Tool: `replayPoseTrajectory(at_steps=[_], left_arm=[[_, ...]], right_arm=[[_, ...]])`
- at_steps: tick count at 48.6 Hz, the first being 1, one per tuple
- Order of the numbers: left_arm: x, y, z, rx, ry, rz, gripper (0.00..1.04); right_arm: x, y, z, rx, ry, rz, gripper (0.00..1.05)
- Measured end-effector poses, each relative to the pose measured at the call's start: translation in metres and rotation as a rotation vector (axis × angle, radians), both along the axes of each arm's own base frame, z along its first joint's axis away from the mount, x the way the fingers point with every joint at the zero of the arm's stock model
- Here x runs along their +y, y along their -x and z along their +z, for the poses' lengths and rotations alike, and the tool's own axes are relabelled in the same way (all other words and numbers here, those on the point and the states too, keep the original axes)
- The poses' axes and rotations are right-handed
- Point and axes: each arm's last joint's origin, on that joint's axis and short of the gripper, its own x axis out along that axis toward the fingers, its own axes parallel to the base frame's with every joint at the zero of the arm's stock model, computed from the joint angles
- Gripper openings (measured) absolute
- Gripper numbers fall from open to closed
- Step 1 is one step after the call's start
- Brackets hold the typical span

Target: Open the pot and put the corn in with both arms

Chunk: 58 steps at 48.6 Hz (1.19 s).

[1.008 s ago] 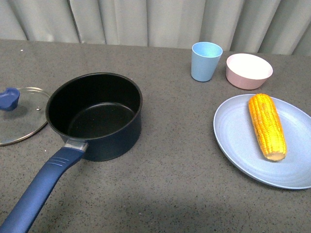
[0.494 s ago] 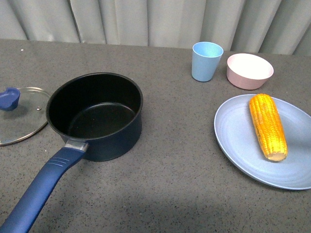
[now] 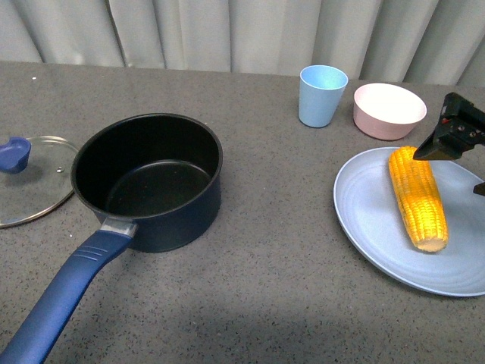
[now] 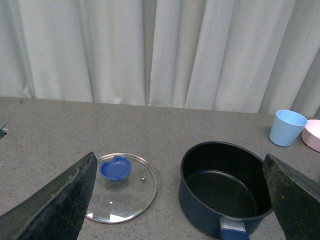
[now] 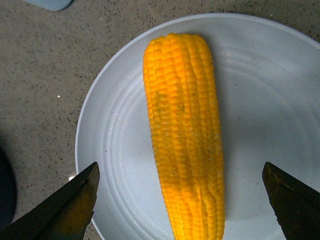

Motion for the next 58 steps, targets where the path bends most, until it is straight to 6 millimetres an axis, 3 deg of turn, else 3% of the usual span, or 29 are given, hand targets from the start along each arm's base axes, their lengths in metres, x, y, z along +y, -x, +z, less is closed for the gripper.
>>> replayPoseTrajectory(at_steps=[12, 22, 33, 41, 51, 58], left_arm=[[0.000, 0.000, 0.000, 0.000, 0.000, 0.000, 0.98], [0.000, 0.000, 0.000, 0.000, 0.000, 0.000, 0.98], [0.000, 0.000, 0.000, 0.000, 0.000, 0.000, 0.98], [0.000, 0.000, 0.000, 0.000, 0.000, 0.000, 0.98], [0.000, 0.000, 0.000, 0.000, 0.000, 0.000, 0.98], [0.000, 0.000, 0.000, 0.000, 0.000, 0.000, 0.98]], right_arm=[[0.004, -0.016, -0.024, 0.082, 0.092, 0.027, 0.95], [0.003, -0.026, -0.030, 0.086, 0.092, 0.035, 0.94], [0.006, -0.031, -0.034, 0.100, 0.093, 0.044, 0.66], [0.010, -0.033, -0.037, 0.113, 0.097, 0.052, 0.36], [0.012, -0.032, -0.034, 0.099, 0.076, 0.068, 0.20], [0.025, -0.024, -0.012, 0.043, 0.018, 0.132, 0.15]])
